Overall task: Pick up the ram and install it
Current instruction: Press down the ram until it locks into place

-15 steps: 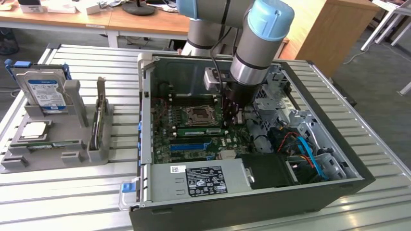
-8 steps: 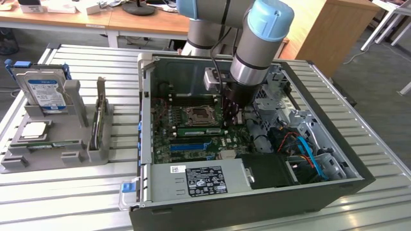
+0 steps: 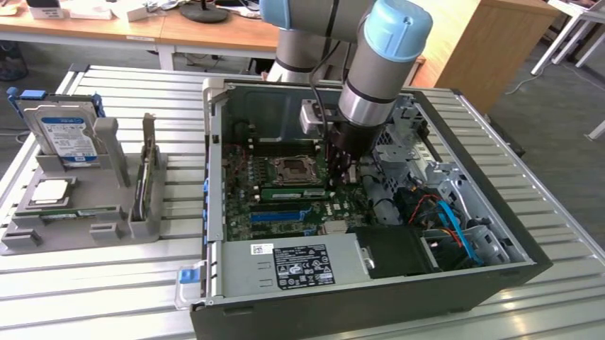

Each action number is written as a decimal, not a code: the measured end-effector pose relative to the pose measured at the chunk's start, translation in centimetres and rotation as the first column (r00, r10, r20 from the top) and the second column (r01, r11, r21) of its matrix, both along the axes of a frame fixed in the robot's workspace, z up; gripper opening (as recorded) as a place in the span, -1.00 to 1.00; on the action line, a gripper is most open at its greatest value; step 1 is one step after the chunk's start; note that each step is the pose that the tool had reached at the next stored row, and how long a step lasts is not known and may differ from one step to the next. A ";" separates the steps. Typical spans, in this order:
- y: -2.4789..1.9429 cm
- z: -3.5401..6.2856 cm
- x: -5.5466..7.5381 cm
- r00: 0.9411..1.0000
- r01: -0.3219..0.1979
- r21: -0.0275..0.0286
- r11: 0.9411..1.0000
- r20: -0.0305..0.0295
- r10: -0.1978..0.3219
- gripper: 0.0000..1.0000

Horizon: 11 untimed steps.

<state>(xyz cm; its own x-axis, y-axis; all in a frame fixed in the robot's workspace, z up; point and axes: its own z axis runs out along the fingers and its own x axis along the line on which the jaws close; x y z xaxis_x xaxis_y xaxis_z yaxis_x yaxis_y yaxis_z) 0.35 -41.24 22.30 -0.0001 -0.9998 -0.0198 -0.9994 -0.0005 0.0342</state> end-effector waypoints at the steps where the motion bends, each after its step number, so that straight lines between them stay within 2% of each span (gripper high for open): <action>1: 0.00 0.00 0.0 1.000 0.000 0.000 1.000 0.000 0.000 -0.79; 11: 0.00 -0.08 0.0 1.000 0.000 0.000 1.000 0.000 0.000 -0.79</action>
